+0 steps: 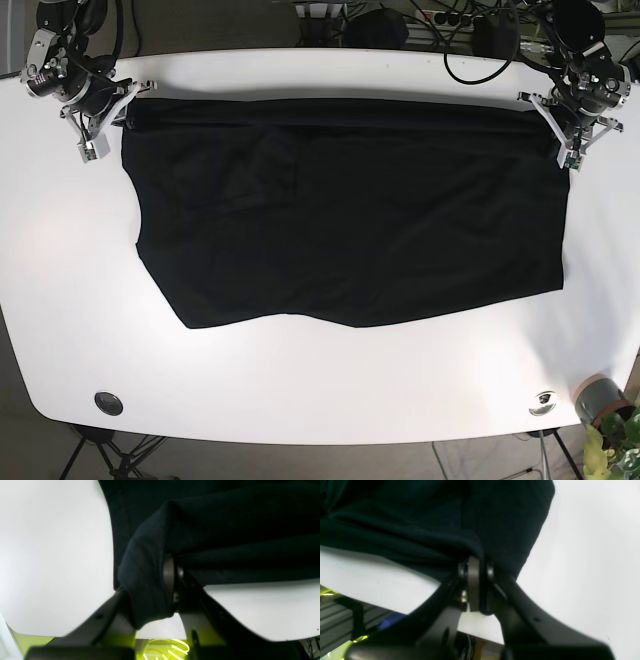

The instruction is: Fold the T-shirt properly

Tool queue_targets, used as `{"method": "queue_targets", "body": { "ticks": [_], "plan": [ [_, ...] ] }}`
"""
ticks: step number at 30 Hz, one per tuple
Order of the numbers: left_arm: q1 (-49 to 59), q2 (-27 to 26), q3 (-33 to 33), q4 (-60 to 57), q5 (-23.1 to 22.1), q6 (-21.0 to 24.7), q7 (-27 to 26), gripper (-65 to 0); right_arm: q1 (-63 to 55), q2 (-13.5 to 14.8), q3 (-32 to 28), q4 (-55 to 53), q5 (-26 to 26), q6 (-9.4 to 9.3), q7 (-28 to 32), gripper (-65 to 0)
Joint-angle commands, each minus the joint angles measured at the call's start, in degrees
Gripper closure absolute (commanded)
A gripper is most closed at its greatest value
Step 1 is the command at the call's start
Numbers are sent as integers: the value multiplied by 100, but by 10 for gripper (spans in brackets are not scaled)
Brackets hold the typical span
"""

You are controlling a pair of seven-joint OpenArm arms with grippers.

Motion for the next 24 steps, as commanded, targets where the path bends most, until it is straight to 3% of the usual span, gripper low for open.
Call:
{"method": "queue_targets", "body": {
  "ticks": [1,11,16,24],
  "plan": [
    [-84,-108,-67,129,76,60,-53,0,34,116,42,96,-49,-27,100,-22],
    [-1534,331,136,138,129,60,-53,0,1300,125,16,61,-49,-106,13,-22],
    [-2150,340,452,209,137,60,-44,0,2039,186,16,-36,-58,-308,-234,-22],
    [-3161,314,918,165,137,60,-44,0,3436,600,-327,-766,-58,-335,-365,-22]
  ]
}}
